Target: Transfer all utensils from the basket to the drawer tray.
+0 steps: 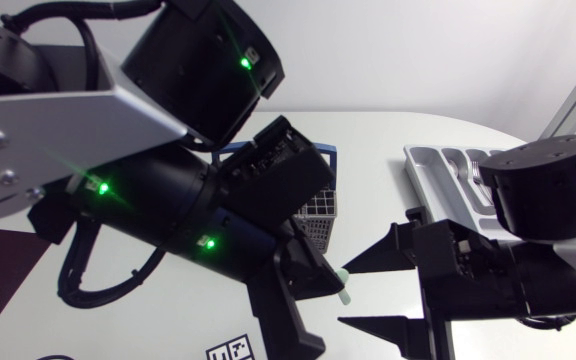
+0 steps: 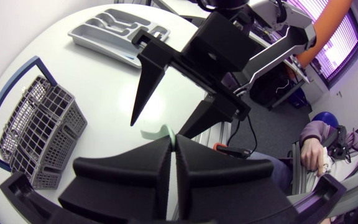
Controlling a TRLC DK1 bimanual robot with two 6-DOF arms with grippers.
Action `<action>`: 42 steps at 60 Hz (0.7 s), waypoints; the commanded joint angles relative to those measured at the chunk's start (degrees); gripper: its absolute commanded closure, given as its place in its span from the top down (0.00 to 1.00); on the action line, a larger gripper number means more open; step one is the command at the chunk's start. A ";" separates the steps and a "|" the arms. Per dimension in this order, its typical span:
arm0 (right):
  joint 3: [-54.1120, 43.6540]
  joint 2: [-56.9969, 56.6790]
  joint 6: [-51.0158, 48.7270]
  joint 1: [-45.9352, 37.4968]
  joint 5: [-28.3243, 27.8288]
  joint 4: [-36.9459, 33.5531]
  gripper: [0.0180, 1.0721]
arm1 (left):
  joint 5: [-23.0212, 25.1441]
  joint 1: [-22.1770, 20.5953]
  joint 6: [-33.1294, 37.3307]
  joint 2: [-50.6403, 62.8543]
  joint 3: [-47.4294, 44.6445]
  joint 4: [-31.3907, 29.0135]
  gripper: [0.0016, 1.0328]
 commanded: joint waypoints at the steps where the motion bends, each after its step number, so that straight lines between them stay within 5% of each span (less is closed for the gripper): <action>1: 1.30 0.90 -0.32 0.58 -0.47 0.91 0.51 | 0.52 -0.37 -1.04 0.85 -1.39 0.23 0.03; 14: 2.18 1.87 -0.32 0.76 -0.65 1.35 0.38 | 0.79 -0.02 -0.69 0.76 -1.74 0.23 0.03; 24: 2.27 1.69 -0.32 0.76 -0.74 1.62 0.17 | 0.87 0.33 -0.34 0.85 -2.01 0.23 0.03; 42: 2.53 2.57 -0.14 1.90 -1.26 0.39 0.05 | 0.96 1.03 -0.69 0.58 -2.36 1.46 0.03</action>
